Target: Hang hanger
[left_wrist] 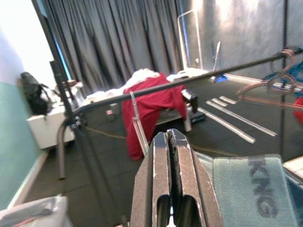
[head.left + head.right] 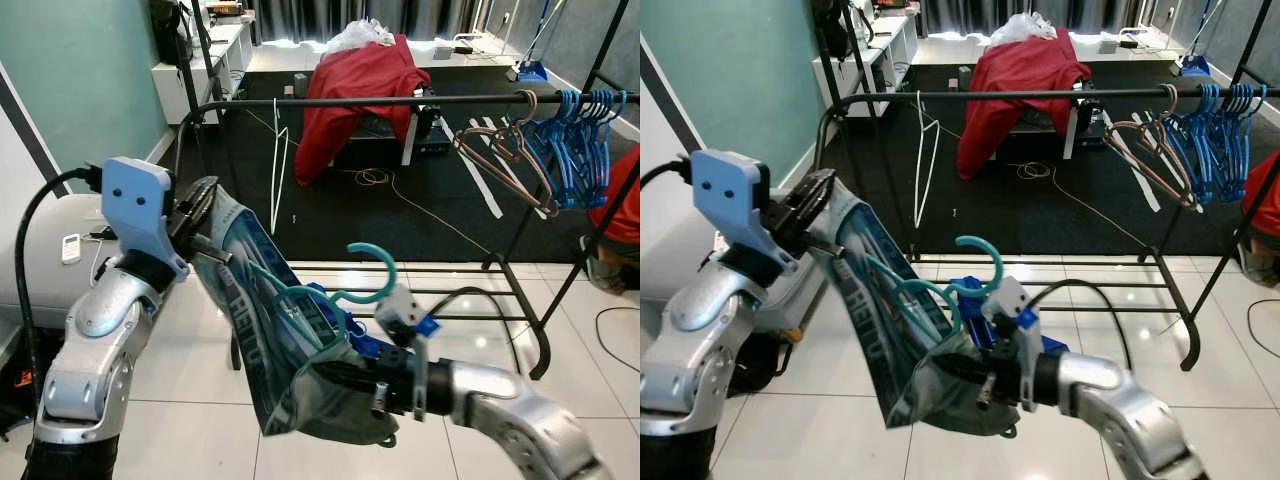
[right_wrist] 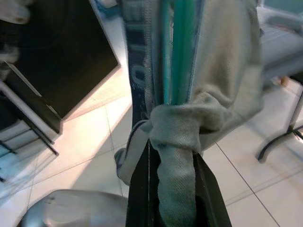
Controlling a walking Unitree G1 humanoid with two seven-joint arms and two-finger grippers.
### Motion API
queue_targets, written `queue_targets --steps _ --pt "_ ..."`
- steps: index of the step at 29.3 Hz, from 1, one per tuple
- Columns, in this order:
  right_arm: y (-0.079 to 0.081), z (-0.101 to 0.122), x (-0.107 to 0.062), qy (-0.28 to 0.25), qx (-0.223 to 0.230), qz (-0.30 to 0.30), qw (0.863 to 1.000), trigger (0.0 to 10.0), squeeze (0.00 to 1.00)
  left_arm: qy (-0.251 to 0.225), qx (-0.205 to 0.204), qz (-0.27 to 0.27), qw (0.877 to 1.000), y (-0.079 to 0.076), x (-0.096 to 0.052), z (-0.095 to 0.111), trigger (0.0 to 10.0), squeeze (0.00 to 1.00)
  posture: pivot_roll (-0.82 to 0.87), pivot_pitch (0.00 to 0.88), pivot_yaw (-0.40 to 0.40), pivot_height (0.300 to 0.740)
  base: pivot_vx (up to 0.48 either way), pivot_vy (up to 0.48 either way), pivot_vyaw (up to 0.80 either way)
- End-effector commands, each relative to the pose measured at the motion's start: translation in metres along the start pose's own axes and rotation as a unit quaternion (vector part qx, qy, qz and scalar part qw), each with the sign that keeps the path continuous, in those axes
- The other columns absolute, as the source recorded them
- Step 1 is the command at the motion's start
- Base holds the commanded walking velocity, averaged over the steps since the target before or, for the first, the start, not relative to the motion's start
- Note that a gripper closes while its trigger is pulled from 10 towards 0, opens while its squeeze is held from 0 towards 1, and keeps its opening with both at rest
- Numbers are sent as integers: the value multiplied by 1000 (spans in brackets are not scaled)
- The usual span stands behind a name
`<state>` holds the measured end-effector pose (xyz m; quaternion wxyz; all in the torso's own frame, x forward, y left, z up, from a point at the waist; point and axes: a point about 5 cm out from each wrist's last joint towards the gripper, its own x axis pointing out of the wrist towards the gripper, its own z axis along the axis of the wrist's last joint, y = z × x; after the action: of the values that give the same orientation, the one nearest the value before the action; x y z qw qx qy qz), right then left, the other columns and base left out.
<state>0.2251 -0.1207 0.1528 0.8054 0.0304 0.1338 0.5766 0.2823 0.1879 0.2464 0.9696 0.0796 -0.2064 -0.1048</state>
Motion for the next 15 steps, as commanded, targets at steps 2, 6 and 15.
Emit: queue_targets --steps 2,6,15 --pt "10 11 -11 -10 -6 24 1000 0 0 29 67 54 996 32 -3 -9 0 0 -99 0 49 740 0 0 0" --pt "12 15 -14 -14 -13 27 999 0 0 46 80 70 993 43 -6 -16 0 0 -103 0 53 740 0 0 0" --pt "-7 -1 -34 70 -10 -76 995 0 0 78 134 153 976 92 -20 -18 0 0 -109 0 59 740 0 0 0"
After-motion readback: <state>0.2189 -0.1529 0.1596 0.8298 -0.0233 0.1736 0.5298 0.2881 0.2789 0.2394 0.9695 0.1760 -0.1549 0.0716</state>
